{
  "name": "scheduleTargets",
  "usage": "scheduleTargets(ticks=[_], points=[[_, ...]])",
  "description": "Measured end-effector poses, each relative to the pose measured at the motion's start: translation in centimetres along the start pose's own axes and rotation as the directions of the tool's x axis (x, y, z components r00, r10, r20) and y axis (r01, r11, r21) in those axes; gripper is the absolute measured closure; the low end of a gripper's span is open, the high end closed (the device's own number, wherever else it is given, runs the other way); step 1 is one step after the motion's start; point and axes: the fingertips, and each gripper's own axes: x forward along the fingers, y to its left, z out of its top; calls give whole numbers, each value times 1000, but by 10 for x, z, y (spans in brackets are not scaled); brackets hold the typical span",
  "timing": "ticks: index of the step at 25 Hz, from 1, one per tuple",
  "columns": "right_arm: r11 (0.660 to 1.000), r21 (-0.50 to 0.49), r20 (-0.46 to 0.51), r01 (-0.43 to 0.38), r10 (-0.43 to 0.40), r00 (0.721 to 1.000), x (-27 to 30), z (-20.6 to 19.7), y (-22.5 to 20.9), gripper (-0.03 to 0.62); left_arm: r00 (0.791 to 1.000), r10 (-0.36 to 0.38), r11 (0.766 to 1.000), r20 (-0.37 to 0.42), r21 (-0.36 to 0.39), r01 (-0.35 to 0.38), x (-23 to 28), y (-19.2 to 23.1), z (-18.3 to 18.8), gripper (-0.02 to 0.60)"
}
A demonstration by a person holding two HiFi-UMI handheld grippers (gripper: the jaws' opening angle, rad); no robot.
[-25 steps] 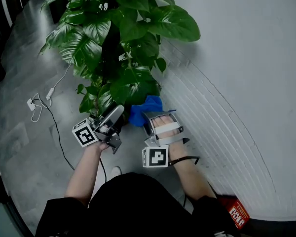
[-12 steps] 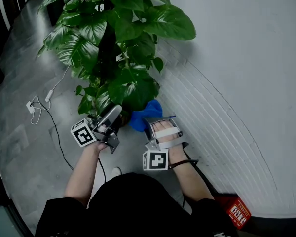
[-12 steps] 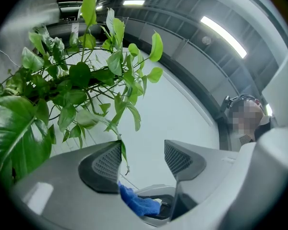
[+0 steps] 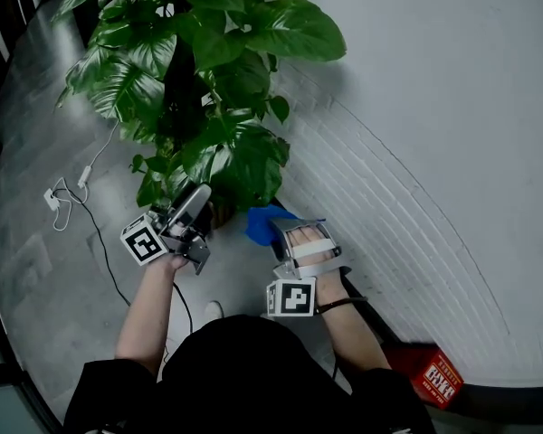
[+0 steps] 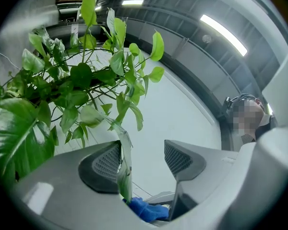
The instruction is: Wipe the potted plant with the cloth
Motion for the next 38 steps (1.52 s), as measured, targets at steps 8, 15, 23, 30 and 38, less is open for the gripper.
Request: scheduleTargets(ticks=[8, 15, 23, 30, 38], points=[[990, 7, -104, 144, -143, 984, -48, -63, -81, 488, 1000, -15, 1000, 26, 24, 14, 1, 2, 13, 307], [962, -5, -124, 274, -272, 954, -79, -76, -145, 488, 1000, 3, 998, 23, 55, -4, 4, 8, 29, 307], [935, -50, 90, 350, -345, 934, -38, 38, -221, 488, 999, -14, 1000, 53, 8, 14, 0, 24, 53, 305], [953, -64, 142, 297, -285, 948, 17, 105, -242, 488, 999, 21, 999, -50, 45, -18, -42, 43, 59, 288], [967, -144, 68, 210, -202, 977, 75, 130, -220, 488, 987, -67, 979, -143, -202, 37, -16, 72, 28, 244]])
